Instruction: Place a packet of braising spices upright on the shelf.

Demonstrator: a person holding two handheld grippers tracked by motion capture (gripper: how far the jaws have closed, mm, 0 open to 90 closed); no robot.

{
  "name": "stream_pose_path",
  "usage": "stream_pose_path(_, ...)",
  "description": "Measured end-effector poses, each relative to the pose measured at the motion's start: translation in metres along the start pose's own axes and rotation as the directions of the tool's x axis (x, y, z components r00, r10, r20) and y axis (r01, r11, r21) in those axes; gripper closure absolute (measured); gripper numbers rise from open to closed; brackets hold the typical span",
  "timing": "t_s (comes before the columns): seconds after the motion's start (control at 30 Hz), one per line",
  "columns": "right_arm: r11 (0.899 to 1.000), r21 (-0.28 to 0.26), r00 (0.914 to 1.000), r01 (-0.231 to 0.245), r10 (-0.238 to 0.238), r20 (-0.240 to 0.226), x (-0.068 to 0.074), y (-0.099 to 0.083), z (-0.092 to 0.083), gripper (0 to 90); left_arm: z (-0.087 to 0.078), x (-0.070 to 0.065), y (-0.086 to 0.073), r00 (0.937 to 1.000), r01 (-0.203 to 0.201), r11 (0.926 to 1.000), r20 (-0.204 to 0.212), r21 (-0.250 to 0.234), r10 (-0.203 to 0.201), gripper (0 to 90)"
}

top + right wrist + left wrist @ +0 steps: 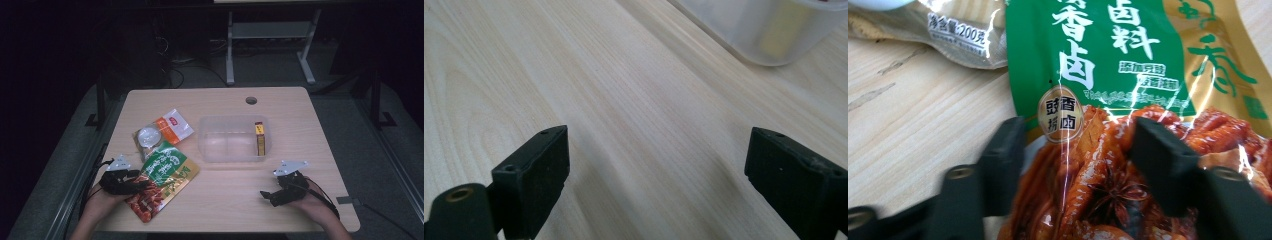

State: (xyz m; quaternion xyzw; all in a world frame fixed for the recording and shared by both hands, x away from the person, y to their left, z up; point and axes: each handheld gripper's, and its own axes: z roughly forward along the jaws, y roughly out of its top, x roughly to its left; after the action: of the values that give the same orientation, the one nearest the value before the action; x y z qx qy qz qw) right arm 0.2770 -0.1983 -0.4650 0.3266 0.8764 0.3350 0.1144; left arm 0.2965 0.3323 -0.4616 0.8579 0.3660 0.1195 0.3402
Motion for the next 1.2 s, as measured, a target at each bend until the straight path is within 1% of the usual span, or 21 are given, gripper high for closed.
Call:
stream_pose_path(0.07, 1.000, 0.001, 1.0000, -0.002, 0.002, -0.005, 0.000, 0.000, 0.000, 10.2, 0.000, -0.001, 0.001, 1.0000, -0.001, 1.0000, 0.007, 0.004, 0.001, 56.9)
stream_pose_path(0.13, 1.000, -0.002, 0.9999, 0.000, 0.000, -0.012, 0.001, 0.001, 0.001, 8.0, -0.001, 0.000, 0.001, 0.9999, 0.006, 1.0000, 0.013, 0.006, -0.006, 64.8)
stream_pose_path(0.2, 1.000, -0.008, 0.9995, -0.015, 0.015, -0.026, 0.002, 0.004, 0.001, 5.9, 0.000, -0.001, 0.002, 0.9997, 0.016, 0.9998, 0.020, 0.010, -0.016, 72.8)
stream_pose_path(0.23, 1.000, -0.011, 0.9991, -0.022, 0.022, -0.037, 0.002, 0.005, 0.000, 7.5, 0.000, -0.001, 0.002, 0.9993, 0.029, 0.9995, 0.024, 0.015, -0.029, 74.9)
stream_pose_path(0.3, 0.999, -0.016, 0.9975, -0.051, 0.050, -0.049, 0.003, 0.007, 0.000, 14.8, 0.000, -0.002, 0.003, 0.9991, 0.030, 0.9994, 0.028, 0.018, -0.030, 79.5)
stream_pose_path(0.33, 0.998, -0.018, 0.9969, -0.061, 0.060, -0.051, 0.003, 0.008, 0.001, 13.5, 0.000, -0.001, 0.003, 0.9992, 0.026, 0.9994, 0.029, 0.022, -0.026, 81.2)
stream_pose_path(0.4, 0.998, -0.011, 0.9957, -0.065, 0.064, -0.068, 0.005, 0.009, 0.001, 13.6, -0.001, -0.001, 0.004, 0.9990, 0.031, 0.9993, 0.032, 0.021, -0.031, 83.3)
stream_pose_path(0.5, 0.997, 0.005, 0.9921, -0.074, 0.075, -0.101, 0.007, 0.011, 0.001, 13.6, -0.003, -0.002, 0.004, 0.9992, 0.024, 0.9996, 0.030, 0.017, -0.024, 86.5)
stream_pose_path(0.53, 0.997, -0.001, 0.9929, -0.071, 0.070, -0.095, 0.009, 0.012, 0.001, 13.7, -0.003, -0.002, 0.005, 0.9991, 0.027, 0.9995, 0.032, 0.016, -0.028, 87.5)
stream_pose_path(0.57, 0.998, 0.000, 0.9936, -0.065, 0.065, -0.093, 0.009, 0.012, 0.000, 13.7, -0.004, -0.001, 0.005, 0.9993, 0.019, 0.9997, 0.032, 0.016, -0.019, 88.0)
stream_pose_path(0.63, 0.998, -0.005, 0.9930, -0.069, 0.068, -0.096, 0.009, 0.013, 0.000, 13.9, -0.005, -0.001, 0.003, 0.9973, 0.054, 0.9986, 0.050, 0.002, -0.054, 88.7)
stream_pose_path(0.7, 0.996, -0.008, 0.9899, -0.092, 0.090, -0.109, 0.009, 0.013, -0.001, 14.0, -0.007, -0.001, 0.002, 0.9952, 0.076, 0.9970, 0.063, -0.014, -0.075, 89.0)
stream_pose_path(0.73, 0.995, -0.009, 0.9884, -0.100, 0.098, -0.116, 0.009, 0.013, 0.000, 14.1, -0.009, -0.002, 0.002, 0.9933, 0.095, 0.9948, 0.069, -0.035, -0.093, 89.2)
stream_pose_path(0.8, 0.995, -0.013, 0.9886, -0.097, 0.095, -0.117, 0.008, 0.013, 0.001, 14.5, -0.013, -0.002, 0.001, 0.9918, 0.105, 0.9929, 0.079, -0.055, -0.101, 89.5)
stream_pose_path(0.83, 0.995, -0.011, 0.9878, -0.102, 0.100, -0.120, 0.008, 0.013, 0.001, 14.6, -0.014, -0.002, 0.001, 0.9906, 0.113, 0.9916, 0.085, -0.063, -0.108, 89.6)
stream_pose_path(0.97, 0.994, -0.009, 0.9863, -0.105, 0.103, -0.129, 0.008, 0.014, 0.004, 14.9, -0.022, -0.003, 0.002, 0.9850, 0.148, 0.9816, 0.107, -0.121, -0.135, 89.8)
stream_pose_path(1.0, 0.995, -0.014, 0.9872, -0.094, 0.091, -0.131, 0.008, 0.014, 0.005, 14.9, -0.024, -0.003, 0.003, 0.9837, 0.156, 0.9783, 0.111, -0.136, -0.141, 89.8)
stream_pose_path(1.1, 0.996, -0.011, 0.9867, -0.093, 0.091, -0.135, 0.010, 0.015, 0.005, 14.9, -0.029, -0.004, 0.006, 0.9791, 0.180, 0.9659, 0.129, -0.186, -0.157, 90.0)
stream_pose_path(1.17, 0.996, -0.023, 0.9875, -0.085, 0.081, -0.135, 0.009, 0.015, 0.004, 14.9, -0.032, -0.005, 0.010, 0.9760, 0.193, 0.9551, 0.145, -0.225, -0.163, 90.0)
stream_pose_path(1.2, 0.996, -0.030, 0.9872, -0.088, 0.084, -0.136, 0.009, 0.015, 0.004, 14.9, -0.033, -0.006, 0.012, 0.9749, 0.196, 0.9511, 0.152, -0.239, -0.163, 90.0)
